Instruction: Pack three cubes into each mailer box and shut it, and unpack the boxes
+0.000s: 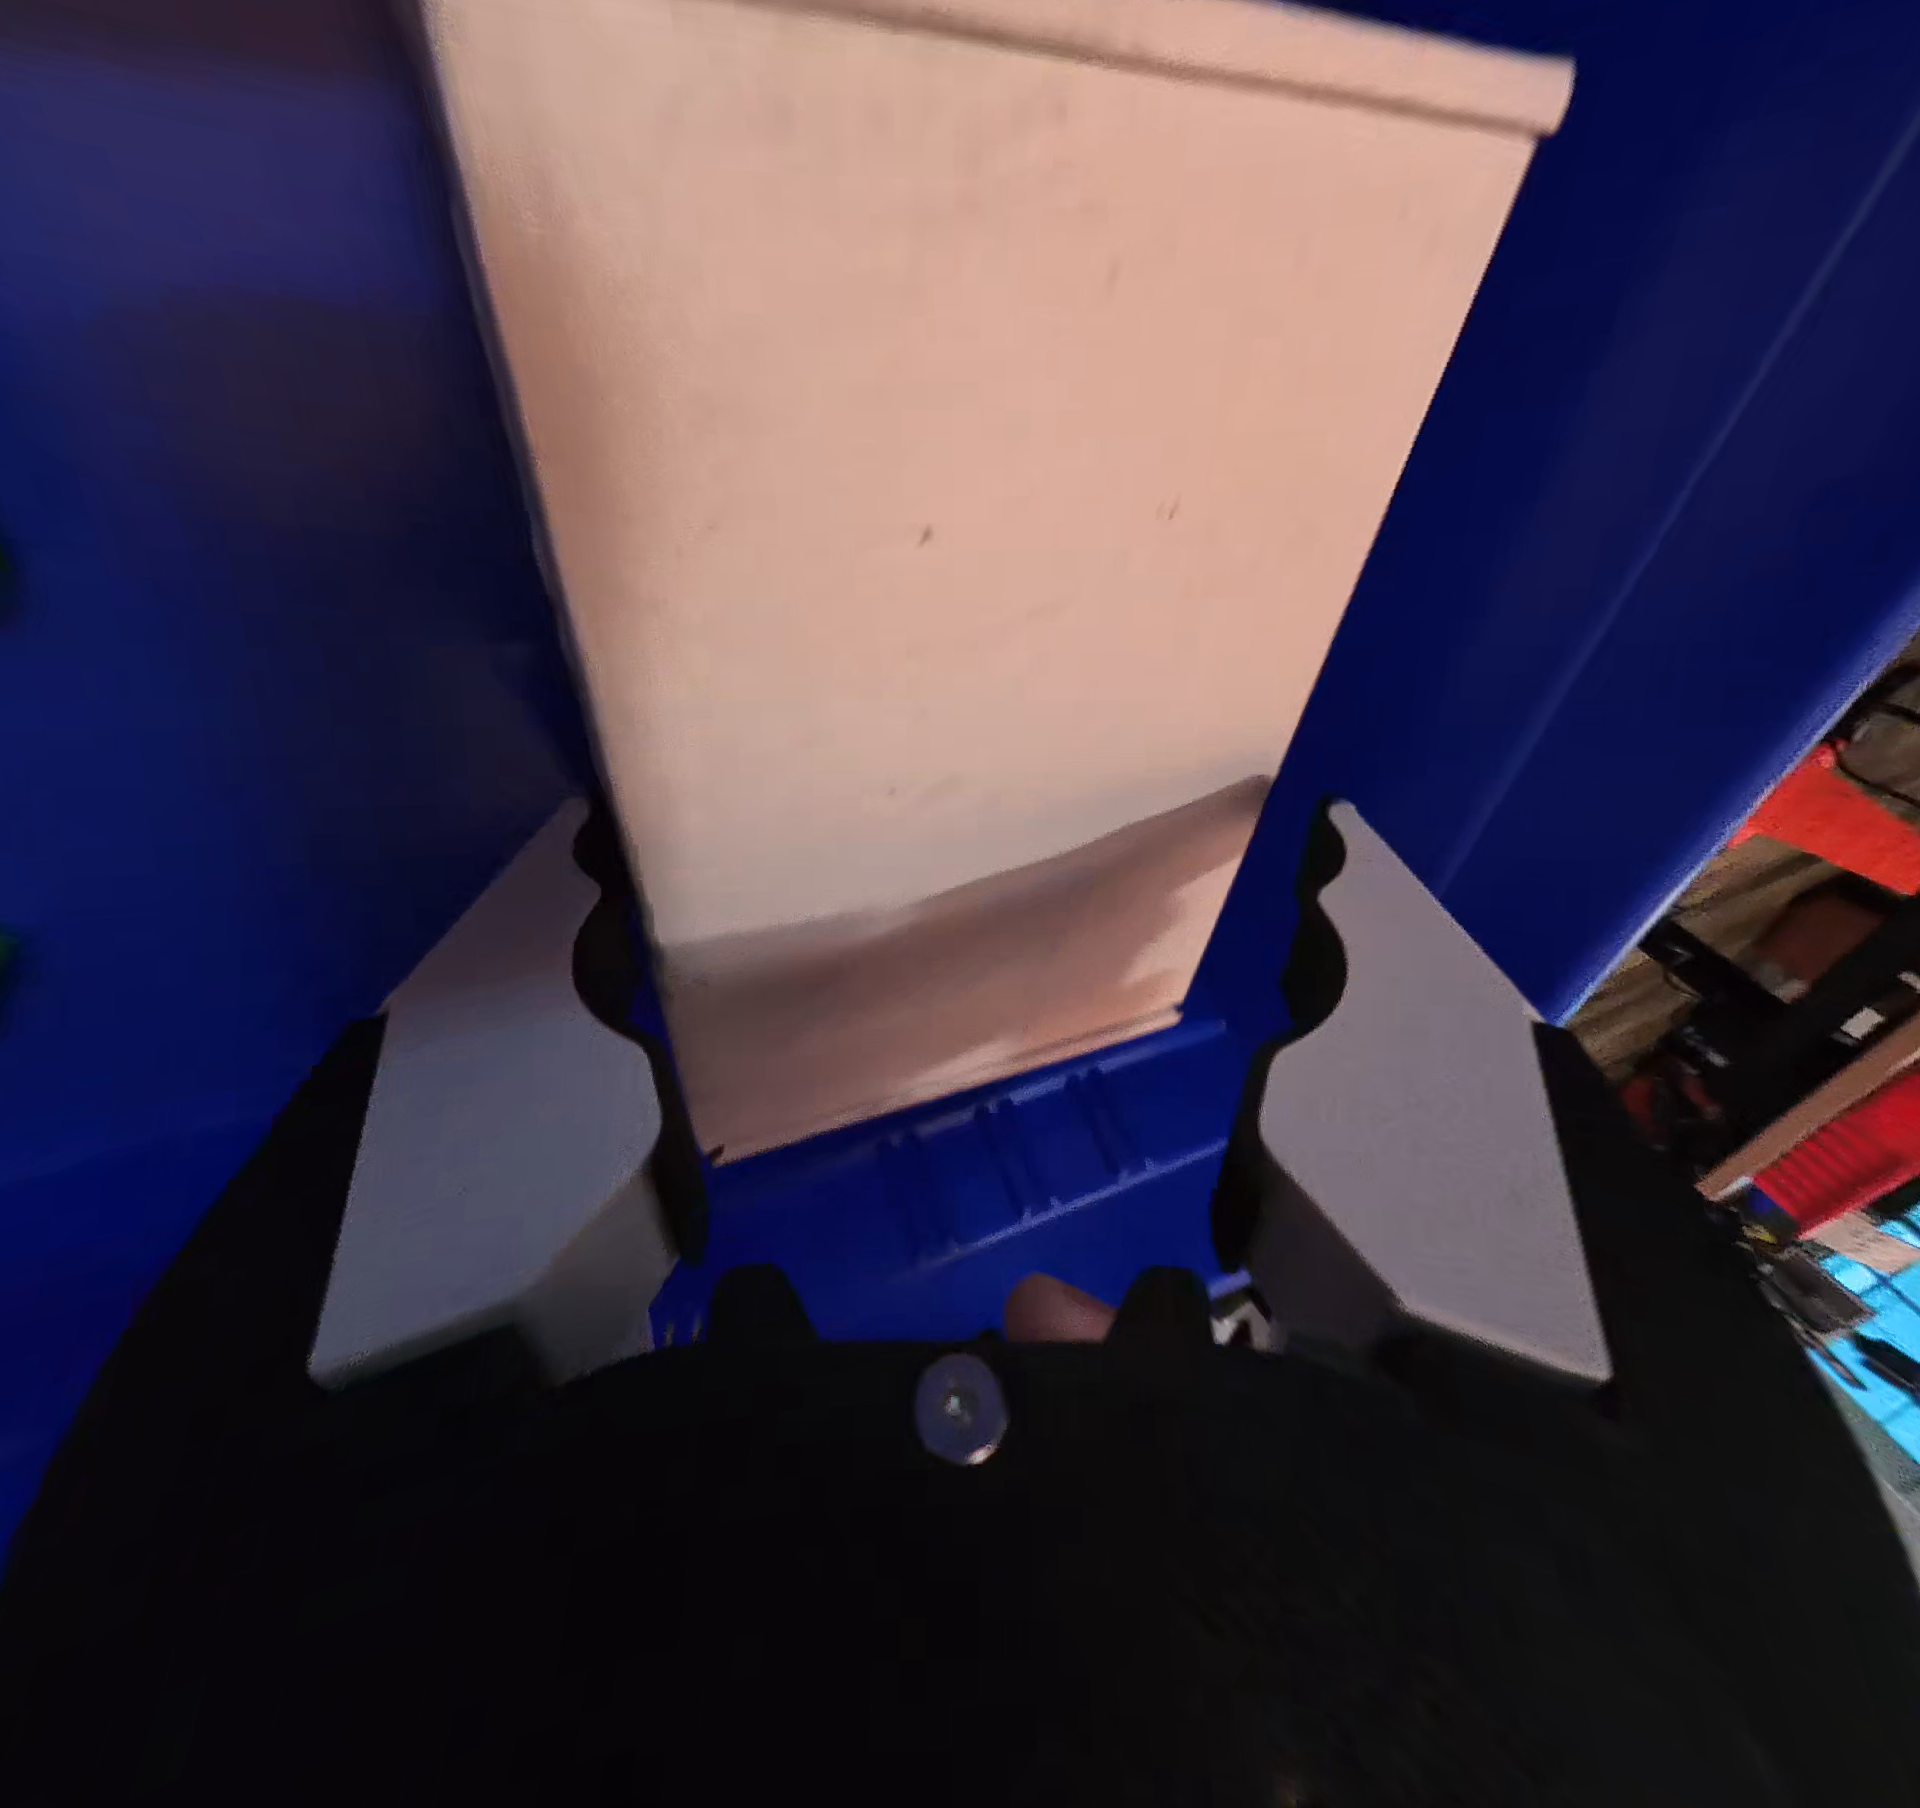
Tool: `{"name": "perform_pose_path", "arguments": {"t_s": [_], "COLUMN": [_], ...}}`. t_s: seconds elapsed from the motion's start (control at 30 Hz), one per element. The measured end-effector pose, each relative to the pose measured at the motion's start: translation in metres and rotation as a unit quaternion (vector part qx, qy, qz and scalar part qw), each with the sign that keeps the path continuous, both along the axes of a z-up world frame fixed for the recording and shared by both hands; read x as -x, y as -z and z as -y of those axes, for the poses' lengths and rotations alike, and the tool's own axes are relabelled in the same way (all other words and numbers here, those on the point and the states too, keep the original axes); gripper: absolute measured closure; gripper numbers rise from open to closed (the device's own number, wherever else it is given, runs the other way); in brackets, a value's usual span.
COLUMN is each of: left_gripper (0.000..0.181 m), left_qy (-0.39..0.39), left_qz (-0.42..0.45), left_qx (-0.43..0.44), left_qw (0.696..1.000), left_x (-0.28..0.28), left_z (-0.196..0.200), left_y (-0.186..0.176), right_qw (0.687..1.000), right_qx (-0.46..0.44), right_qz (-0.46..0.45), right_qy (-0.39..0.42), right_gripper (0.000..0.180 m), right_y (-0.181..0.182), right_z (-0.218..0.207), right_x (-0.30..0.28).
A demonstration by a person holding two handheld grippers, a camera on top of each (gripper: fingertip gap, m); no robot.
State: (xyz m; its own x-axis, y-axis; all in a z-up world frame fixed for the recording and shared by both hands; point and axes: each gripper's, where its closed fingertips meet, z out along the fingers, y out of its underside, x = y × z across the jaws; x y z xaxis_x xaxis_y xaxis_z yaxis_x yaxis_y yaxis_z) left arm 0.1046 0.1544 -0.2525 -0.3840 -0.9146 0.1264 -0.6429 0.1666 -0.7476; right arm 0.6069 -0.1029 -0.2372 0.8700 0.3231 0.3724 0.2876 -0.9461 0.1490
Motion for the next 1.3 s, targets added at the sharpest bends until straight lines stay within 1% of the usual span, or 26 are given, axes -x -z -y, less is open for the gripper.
{"name": "perform_pose_path", "arguments": {"t_s": [0.07, 0.17, 0.23, 0.3, 0.37, 0.43, 0.5, 0.53, 0.6, 0.67, 0.73, 0.8, 0.83, 0.87, 0.93, 0.97, 1.0, 1.07, 1.17, 1.3], "left_gripper": [0.088, 0.088, 0.088, 0.088, 0.089, 0.087, 0.08, 0.076, 0.073, 0.075, 0.076, 0.077, 0.079, 0.08, 0.08, 0.076, 0.066, 0.068, 0.066, 0.063], "left_qy": [0.002, 0.006, 0.005, 0.006, 0.004, 0.019, 0.032, 0.041, 0.073, 0.119, 0.157, 0.165, 0.171, 0.186, 0.212, 0.213, 0.208, 0.227, 0.238, 0.23], "left_qz": [-0.002, 0.01, 0.027, 0.054, 0.083, 0.091, 0.082, 0.069, 0.028, -0.007, -0.066, -0.127, -0.153, -0.172, -0.182, -0.183, -0.182, -0.194, -0.228, -0.214], "left_qx": [-0.001, 0.025, 0.044, 0.029, -0.03, -0.13, -0.228, -0.259, -0.274, -0.264, -0.278, -0.305, -0.312, -0.314, -0.321, -0.325, -0.33, -0.322, -0.313, -0.343], "left_qw": [1.0, 1.0, 0.999, 0.998, 0.996, 0.987, 0.97, 0.963, 0.958, 0.957, 0.945, 0.929, 0.922, 0.915, 0.905, 0.903, 0.903, 0.898, 0.891, 0.885], "left_x": [0.003, 0.003, -0.002, -0.009, -0.021, -0.037, -0.062, -0.077, -0.111, -0.146, -0.171, -0.19, -0.197, -0.202, -0.213, -0.22, -0.227, -0.231, -0.228, -0.234], "left_z": [-0.003, -0.004, -0.009, -0.026, -0.059, -0.105, -0.159, -0.184, -0.221, -0.244, -0.274, -0.307, -0.319, -0.325, -0.334, -0.339, -0.343, -0.342, -0.342, -0.347], "left_y": [0.001, -0.007, -0.02, -0.043, -0.072, -0.098, -0.122, -0.132, -0.139, -0.134, -0.113, -0.089, -0.077, -0.066, -0.05, -0.046, -0.043, -0.037, -0.024, -0.019], "right_qw": [1.0, 1.0, 0.998, 0.992, 0.978, 0.957, 0.935, 0.928, 0.919, 0.907, 0.897, 0.895, 0.898, 0.905, 0.913, 0.915, 0.915, 0.915, 0.915, 0.903], "right_qx": [0.004, -0.02, -0.048, -0.104, -0.19, -0.276, -0.339, -0.358, -0.381, -0.409, -0.431, -0.438, -0.433, -0.42, -0.405, -0.403, -0.403, -0.401, -0.398, -0.422], "right_qz": [0.008, 0.019, 0.04, 0.069, 0.081, 0.085, 0.085, 0.077, 0.057, 0.042, 0.021, 0.016, 0.013, 0.009, 0.002, -0.007, -0.02, -0.04, -0.045, -0.038], "right_qy": [0.002, 0.002, -0.005, -0.005, -0.01, -0.031, -0.056, -0.069, -0.085, -0.092, -0.091, -0.085, -0.075, -0.065, -0.041, -0.027, -0.013, 0.01, 0.047, 0.071], "right_gripper": [0.056, 0.057, 0.058, 0.06, 0.062, 0.064, 0.061, 0.061, 0.061, 0.063, 0.064, 0.064, 0.064, 0.065, 0.064, 0.064, 0.064, 0.064, 0.064, 0.064], "right_y": [-0.006, -0.021, -0.04, -0.069, -0.1, -0.127, -0.144, -0.146, -0.14, -0.132, -0.119, -0.106, -0.098, -0.088, -0.07, -0.063, -0.055, -0.043, -0.032, -0.029], "right_z": [0.006, 0.005, 0.002, -0.008, -0.025, -0.042, -0.053, -0.055, -0.058, -0.059, -0.058, -0.05, -0.043, -0.035, -0.018, -0.01, -0.004, 0.006, 0.018, 0.016], "right_x": [-0.001, 0.002, 0.005, 0.012, 0.033, 0.065, 0.106, 0.129, 0.174, 0.217, 0.258, 0.291, 0.304, 0.316, 0.338, 0.349, 0.36, 0.378, 0.387, 0.388]}}
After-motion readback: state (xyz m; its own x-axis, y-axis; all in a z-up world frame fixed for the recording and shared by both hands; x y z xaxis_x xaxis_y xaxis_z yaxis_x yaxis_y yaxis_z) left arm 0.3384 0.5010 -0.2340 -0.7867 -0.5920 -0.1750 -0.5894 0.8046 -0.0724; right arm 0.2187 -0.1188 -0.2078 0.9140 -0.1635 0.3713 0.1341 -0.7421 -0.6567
